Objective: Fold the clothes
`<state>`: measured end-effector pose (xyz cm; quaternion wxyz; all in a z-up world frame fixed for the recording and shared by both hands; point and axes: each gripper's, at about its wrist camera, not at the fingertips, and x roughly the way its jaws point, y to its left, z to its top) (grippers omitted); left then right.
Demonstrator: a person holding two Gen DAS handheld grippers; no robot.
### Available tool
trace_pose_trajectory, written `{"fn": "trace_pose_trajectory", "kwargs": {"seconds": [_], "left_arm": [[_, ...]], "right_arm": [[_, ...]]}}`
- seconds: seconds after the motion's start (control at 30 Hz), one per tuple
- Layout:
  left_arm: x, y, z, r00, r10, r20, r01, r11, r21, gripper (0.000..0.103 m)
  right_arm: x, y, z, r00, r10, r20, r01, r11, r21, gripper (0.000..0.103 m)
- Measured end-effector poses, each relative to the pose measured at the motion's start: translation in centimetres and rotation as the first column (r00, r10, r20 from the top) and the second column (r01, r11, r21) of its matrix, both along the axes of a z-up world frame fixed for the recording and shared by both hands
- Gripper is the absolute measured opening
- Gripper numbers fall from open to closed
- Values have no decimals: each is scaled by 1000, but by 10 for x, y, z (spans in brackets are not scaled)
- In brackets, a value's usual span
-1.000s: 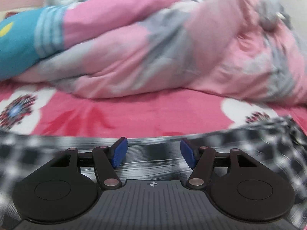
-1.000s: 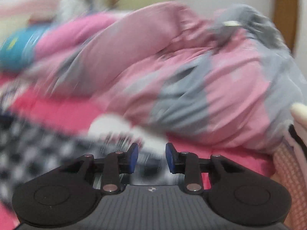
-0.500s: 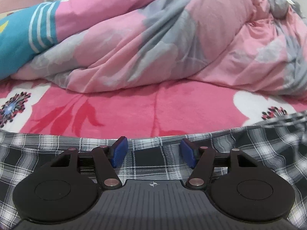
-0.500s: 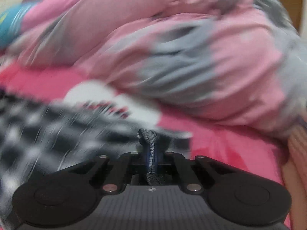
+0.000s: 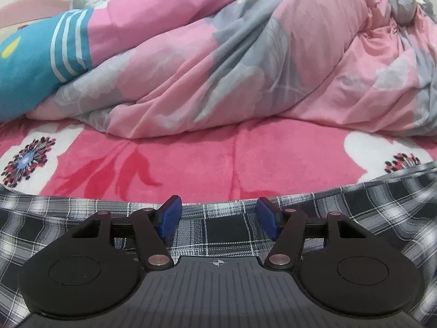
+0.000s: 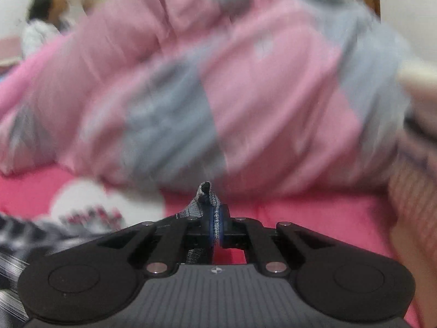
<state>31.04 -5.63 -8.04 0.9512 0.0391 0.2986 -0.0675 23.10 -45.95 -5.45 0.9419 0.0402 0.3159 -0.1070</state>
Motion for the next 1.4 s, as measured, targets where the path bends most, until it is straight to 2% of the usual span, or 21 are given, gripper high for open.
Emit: {"fn": "trace_pose_trajectory", "kwargs": {"seconds": [0.13,0.23,0.33,0.4,0.5,0.6,0.7,0.8,1.0,1.23,1.33,1.4], "left_arm": [[0,2,-1,1000,0,-2,0,1000,-11,61],[0,2,-2,1000,0,-3,0,1000,-17,61],[0,3,-2,1000,1,-1,-1,1000,-22,61],[0,4,-2,1000,2,-2,-2,1000,-28,61],[1,5,-2,1000,3,-6,-3,999,-39,61],[2,6,-3,1000,3,-8,-4,999,-49,61],[2,7,-3,1000,1,-8,-2,999,-53,61],[2,8,-3,1000,1,-8,-2,998,-58,61],[2,9,-3,1000,0,-10,0,998,-69,61],[3,10,-4,1000,-1,-12,0,997,-76,61],[3,10,-4,1000,-1,-12,0,997,-77,61],[3,10,-4,1000,-1,-12,0,997,-76,61]], "right_arm": [[1,-5,-16,989,-98,-113,96,995,-19,8],[8,35,-10,993,58,-101,-65,996,-63,10],[16,76,-5,972,214,-96,-224,969,-108,10],[20,103,-1,944,315,-96,-326,935,-138,10],[28,143,5,882,459,-103,-470,863,-182,10],[40,168,-4,832,530,-164,-555,807,-203,10],[40,177,-14,806,550,-218,-590,775,-228,10],[42,179,-15,802,549,-236,-595,768,-236,10],[47,190,-16,774,560,-295,-631,723,-281,14],[50,189,-9,729,593,-344,-679,692,-245,19],[57,187,-10,720,596,-356,-685,691,-229,28],[62,183,-11,717,601,-353,-685,700,-202,29]]}}
